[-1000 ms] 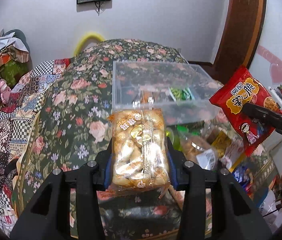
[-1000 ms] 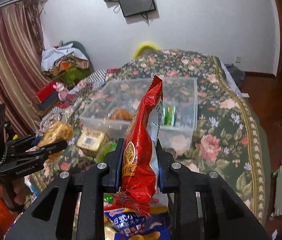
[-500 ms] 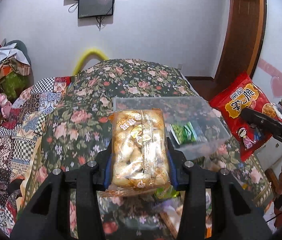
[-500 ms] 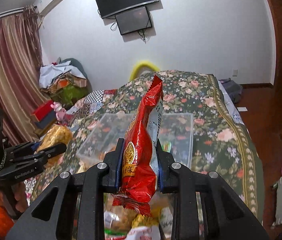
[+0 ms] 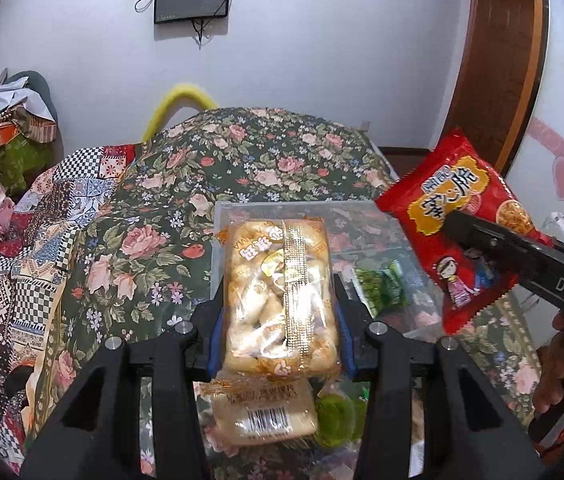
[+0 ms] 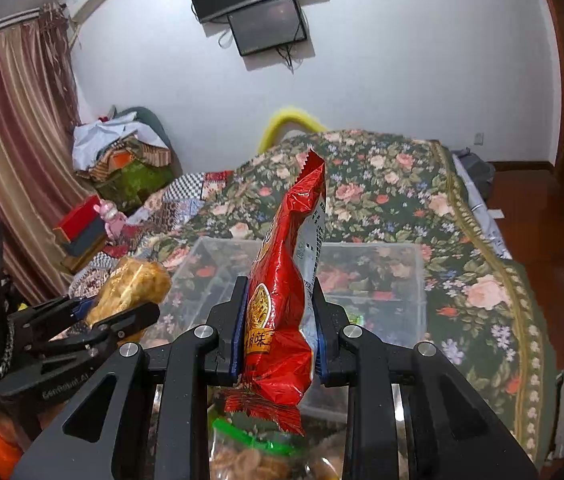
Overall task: Organize snacks
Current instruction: 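Lift the cracker pack and red chip bag into the clear box, then release both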
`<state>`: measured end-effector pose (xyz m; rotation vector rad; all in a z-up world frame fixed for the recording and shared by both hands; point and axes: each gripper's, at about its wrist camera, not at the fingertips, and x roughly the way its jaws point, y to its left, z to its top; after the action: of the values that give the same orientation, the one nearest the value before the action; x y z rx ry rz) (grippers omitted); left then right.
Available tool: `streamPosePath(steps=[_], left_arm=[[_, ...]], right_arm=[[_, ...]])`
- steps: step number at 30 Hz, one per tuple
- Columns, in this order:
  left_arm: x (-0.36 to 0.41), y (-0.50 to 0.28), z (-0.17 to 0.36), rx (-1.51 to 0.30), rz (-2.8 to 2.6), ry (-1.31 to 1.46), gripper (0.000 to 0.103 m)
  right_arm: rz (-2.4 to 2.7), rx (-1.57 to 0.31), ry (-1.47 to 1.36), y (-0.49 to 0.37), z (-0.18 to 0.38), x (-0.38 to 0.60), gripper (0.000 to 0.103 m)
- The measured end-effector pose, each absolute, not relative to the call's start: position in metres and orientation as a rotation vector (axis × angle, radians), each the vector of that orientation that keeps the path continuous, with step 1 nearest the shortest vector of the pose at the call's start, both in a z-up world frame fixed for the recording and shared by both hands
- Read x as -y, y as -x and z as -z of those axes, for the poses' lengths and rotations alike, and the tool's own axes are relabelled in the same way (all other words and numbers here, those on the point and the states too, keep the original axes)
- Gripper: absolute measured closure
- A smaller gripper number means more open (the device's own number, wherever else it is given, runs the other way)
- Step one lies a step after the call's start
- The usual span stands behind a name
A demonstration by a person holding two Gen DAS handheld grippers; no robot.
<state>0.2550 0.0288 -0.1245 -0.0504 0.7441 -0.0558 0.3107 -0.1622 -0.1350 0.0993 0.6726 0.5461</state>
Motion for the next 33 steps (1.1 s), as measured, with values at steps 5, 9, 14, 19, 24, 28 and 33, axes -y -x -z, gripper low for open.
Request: streamPosePath(steps=[5, 9, 14, 19, 24, 28, 33], left_arm=[[-0.033, -0.272, 0.140, -0.779, 0.039, 0.056, 0.059], [-0.035, -0.282, 0.150, -0.800, 0.018, 0.048, 0.059], [-0.039, -0.290, 0.160, -0.826, 0.015, 0.057, 0.059], [-0.042, -0.292, 0.165, -0.856, 0.034, 0.091, 0.059], [-0.039, -0.284, 0.159, -0.840, 0.029, 0.072, 0.058], [-0.040, -0.275, 0.150, -0.827, 0.031, 0.075, 0.054], [-0.041, -0.257, 0.135, -0.803, 0.034, 0.073, 0.046]], right_arm=[[-0.544, -0.719, -0.069, -0.325, 0.147, 0.145, 0.079], [-0.537, -0.755, -0.032, -0.331, 0.159, 0.133, 0.079], [-0.544, -0.784, -0.002, -0.337, 0.167, 0.124, 0.079], [-0.546, -0.819, 0.034, -0.339, 0.176, 0.118, 0.077], [-0.539, -0.850, 0.081, -0.335, 0.180, 0.117, 0.068], [-0.518, -0.825, 0.099, -0.329, 0.173, 0.122, 0.043], [-0.515, -0.779, 0.098, -0.313, 0.155, 0.137, 0.034]])
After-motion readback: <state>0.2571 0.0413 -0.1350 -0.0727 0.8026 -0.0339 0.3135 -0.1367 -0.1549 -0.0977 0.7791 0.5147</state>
